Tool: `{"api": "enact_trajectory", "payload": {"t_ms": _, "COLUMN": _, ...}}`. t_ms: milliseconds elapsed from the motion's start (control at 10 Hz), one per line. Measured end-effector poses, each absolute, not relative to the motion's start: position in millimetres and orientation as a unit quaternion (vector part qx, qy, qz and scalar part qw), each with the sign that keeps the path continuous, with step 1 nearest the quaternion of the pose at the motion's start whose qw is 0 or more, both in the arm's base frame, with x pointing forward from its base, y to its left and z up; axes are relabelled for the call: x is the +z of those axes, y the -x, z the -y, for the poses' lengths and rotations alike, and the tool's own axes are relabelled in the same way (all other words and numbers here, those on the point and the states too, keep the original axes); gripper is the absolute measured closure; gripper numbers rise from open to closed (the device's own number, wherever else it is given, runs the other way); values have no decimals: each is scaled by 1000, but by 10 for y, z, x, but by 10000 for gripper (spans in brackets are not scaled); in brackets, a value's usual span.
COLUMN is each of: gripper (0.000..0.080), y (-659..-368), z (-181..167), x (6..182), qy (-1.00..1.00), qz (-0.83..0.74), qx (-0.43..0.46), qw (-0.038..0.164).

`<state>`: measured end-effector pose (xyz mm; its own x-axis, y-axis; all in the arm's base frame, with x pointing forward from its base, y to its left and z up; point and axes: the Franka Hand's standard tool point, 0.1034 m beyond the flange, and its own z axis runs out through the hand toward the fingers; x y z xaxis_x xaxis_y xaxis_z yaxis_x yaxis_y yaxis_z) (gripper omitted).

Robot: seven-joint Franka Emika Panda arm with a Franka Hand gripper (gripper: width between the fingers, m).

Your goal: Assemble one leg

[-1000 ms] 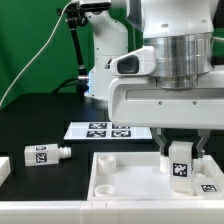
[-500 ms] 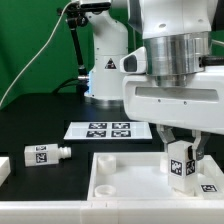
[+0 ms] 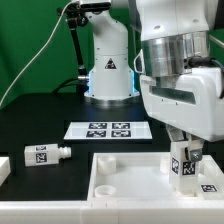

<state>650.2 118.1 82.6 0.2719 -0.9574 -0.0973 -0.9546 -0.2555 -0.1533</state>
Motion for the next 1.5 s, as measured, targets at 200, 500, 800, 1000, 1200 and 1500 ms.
{"api": "enact_trajectory", "payload": {"t_ms": 200, "gripper": 428, "y": -6499, "z": -1178, "x": 824, "qy": 815, "qz": -572, "qx": -10, "qw": 89}}
{"api": "enact_trajectory", "payload": {"t_ms": 500, "gripper": 194, "y": -6516, "z": -1179, "x": 834, "qy": 871, "qz": -483, "qx": -23, "qw": 89}}
{"api": "enact_trajectory", "payload": {"t_ms": 800, "gripper": 152, "y": -6512, "z": -1176, "x": 832, "qy": 918, "qz": -386, "qx": -33, "qw": 83}}
{"api": "enact_trajectory", "payload": {"t_ms": 1000, "gripper": 151, "y": -6513, "z": -1177, "x": 833, "qy": 956, "qz": -281, "qx": -43, "qw": 65}}
{"api": "enact_trajectory", "payload": {"t_ms": 1200, "gripper": 151, "y": -6546, "z": -1177, "x": 860, "qy": 984, "qz": -160, "qx": -57, "qw": 46}}
{"api": "enact_trajectory", "payload": {"t_ms": 1500, "gripper": 151, "y": -6595, "z": -1165, "x": 879, "qy": 997, "qz": -17, "qx": -63, "qw": 29}}
